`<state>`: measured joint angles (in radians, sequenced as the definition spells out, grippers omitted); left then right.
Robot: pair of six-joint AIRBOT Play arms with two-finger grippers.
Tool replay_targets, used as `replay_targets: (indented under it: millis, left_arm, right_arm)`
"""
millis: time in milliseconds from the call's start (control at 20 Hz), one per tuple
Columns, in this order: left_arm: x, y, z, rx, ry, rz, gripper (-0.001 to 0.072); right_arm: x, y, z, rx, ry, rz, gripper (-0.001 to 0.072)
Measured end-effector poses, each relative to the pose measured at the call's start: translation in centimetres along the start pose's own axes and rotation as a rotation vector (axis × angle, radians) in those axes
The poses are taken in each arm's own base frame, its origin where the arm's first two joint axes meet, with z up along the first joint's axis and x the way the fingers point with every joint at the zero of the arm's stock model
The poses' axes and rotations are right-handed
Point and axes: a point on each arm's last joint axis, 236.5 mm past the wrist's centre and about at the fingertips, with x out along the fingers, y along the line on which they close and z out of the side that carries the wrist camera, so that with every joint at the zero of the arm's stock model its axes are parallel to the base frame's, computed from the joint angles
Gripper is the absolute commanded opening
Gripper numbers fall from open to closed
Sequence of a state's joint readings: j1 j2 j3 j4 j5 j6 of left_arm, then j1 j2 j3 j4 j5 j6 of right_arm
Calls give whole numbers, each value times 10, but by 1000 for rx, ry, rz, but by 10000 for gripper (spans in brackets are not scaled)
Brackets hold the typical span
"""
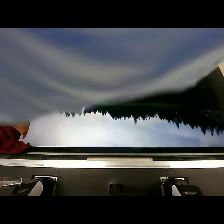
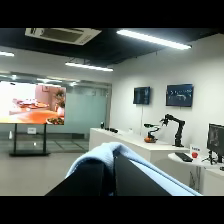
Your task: Fold the clothes and pants, and hang the long-sleeved shirts on hangers.
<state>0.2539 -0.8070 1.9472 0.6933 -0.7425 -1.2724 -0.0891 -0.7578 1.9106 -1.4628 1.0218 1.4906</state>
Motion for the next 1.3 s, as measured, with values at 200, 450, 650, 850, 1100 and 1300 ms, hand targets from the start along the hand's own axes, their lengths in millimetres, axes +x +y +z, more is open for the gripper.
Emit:
replay_targets:
  millis: [200,450,650,850,1100,1300]
  left_arm:
    - [10,48,-79,-36,265,120,21]
    - [7,134,-325,-284,827,245,22]
    - [-10,157,-506,-395,1089,279,25]
    - [-44,139,-622,-561,1297,292,424]
    - [-108,154,-645,-667,1544,328,707]
    - [-204,185,-623,-803,1795,428,476]
  right_arm:
    - [31,-6,-82,47,315,-19,50]
    - [103,-10,-291,118,922,-33,51]
    - [160,-8,-434,309,1120,-121,52]
    - [177,23,-528,550,1267,-137,77]
    - [175,-1,-540,596,1296,-151,580]
    - [107,-73,-544,593,1480,-233,580]
